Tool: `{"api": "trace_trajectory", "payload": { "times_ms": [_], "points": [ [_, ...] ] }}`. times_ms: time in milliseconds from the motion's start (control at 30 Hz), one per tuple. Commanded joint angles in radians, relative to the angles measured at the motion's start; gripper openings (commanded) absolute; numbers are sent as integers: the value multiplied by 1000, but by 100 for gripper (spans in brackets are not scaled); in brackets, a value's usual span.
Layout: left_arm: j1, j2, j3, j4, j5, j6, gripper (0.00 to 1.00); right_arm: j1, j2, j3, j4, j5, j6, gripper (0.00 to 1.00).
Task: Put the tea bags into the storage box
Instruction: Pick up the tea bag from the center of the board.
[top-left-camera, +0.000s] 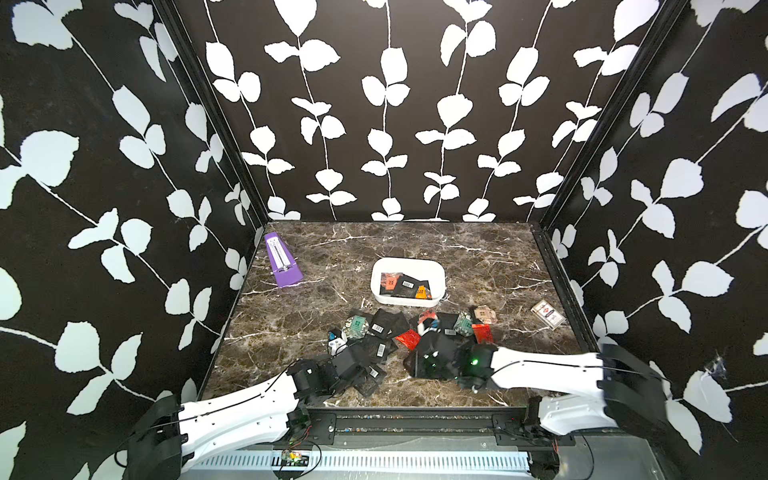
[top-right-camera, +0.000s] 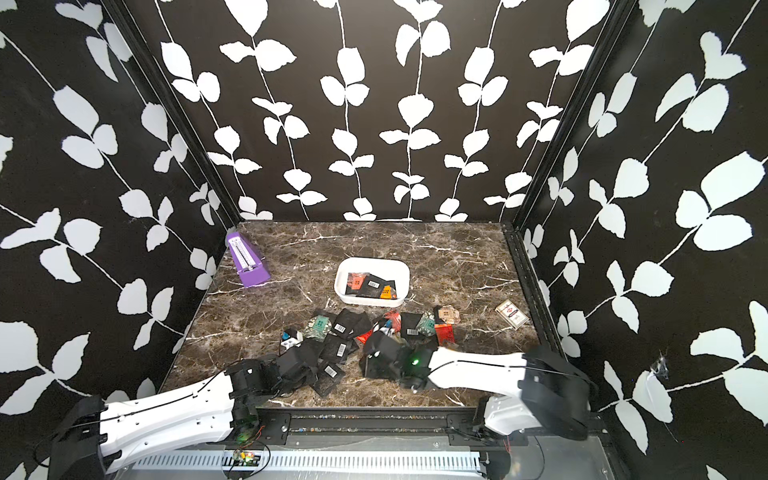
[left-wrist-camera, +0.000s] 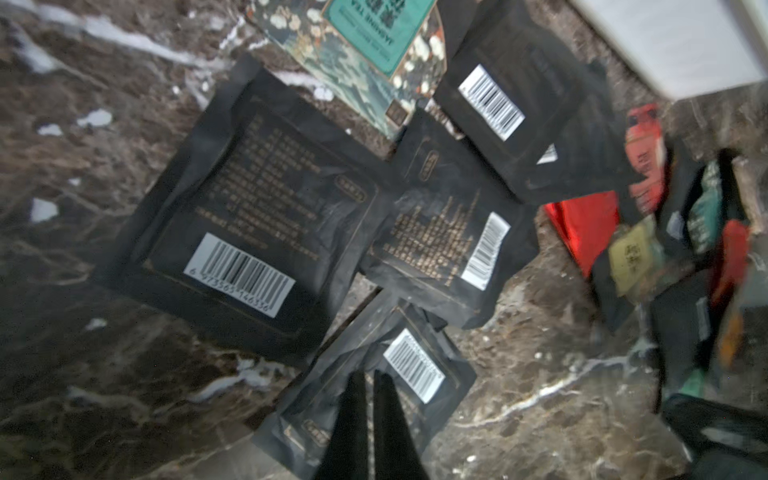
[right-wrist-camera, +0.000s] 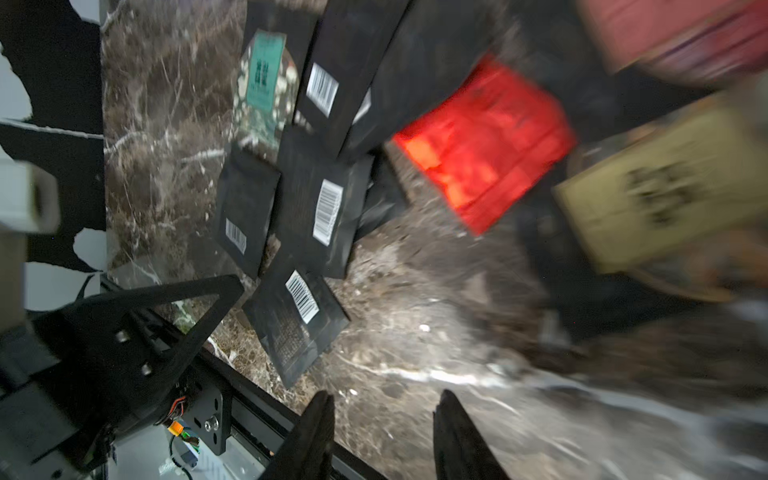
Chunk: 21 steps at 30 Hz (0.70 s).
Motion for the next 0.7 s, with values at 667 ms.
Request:
{"api": "trace_trajectory", "payload": {
  "times_ms": [667],
  "points": [
    [7, 64, -62, 3, 60, -81, 0, 100, 236, 109, 173, 30, 165, 33]
  ]
}}
